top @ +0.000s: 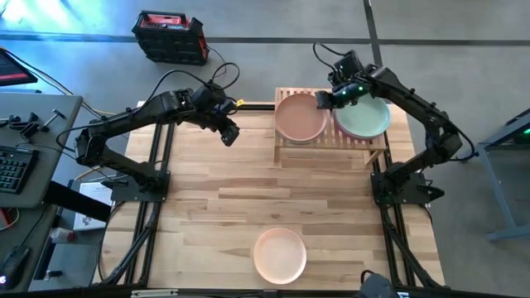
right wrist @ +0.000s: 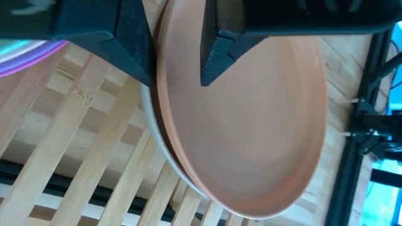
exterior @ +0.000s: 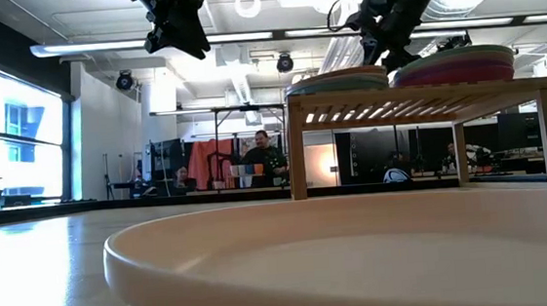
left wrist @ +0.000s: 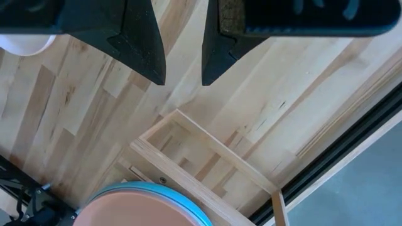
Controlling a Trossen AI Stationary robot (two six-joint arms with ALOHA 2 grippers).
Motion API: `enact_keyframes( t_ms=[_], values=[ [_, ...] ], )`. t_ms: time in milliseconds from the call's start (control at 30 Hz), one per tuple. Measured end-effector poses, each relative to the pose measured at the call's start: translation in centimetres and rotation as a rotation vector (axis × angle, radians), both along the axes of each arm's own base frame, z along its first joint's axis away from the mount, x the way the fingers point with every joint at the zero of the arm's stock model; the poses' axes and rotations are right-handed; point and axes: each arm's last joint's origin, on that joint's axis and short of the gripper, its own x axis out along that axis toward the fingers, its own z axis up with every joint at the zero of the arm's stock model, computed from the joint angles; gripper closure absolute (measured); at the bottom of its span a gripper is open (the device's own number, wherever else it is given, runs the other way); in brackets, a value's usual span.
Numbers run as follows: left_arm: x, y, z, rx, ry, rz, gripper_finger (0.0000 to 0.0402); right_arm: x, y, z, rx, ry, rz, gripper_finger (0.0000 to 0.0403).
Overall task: Place and stack plates onto a shelf
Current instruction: Stack the brown plate on top of the gray plate on the shelf, then stack the light orange plate on top of the brown plate on the shelf
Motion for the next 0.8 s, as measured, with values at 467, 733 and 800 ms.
enact_keyframes(
  t_ms=[467,733,800],
  values=[
    [0.1,0.0,-0.1,-0.003,0.004,0.0,0.0312,-0.6,0.9,1.6,-0.02,-0.099,0.027,0.0302],
    [0.5,-0.9,-0.1,-0.079,-0.023,-0.065,0.0312,1.1,3.4,2.3,0.014,-0.148,0.127,0.0302],
    [0.6,-1.4,-0.1,-0.103,-0.03,-0.079,0.0312,1.5,4.4,2.7,0.013,-0.163,0.155,0.0302]
  ],
)
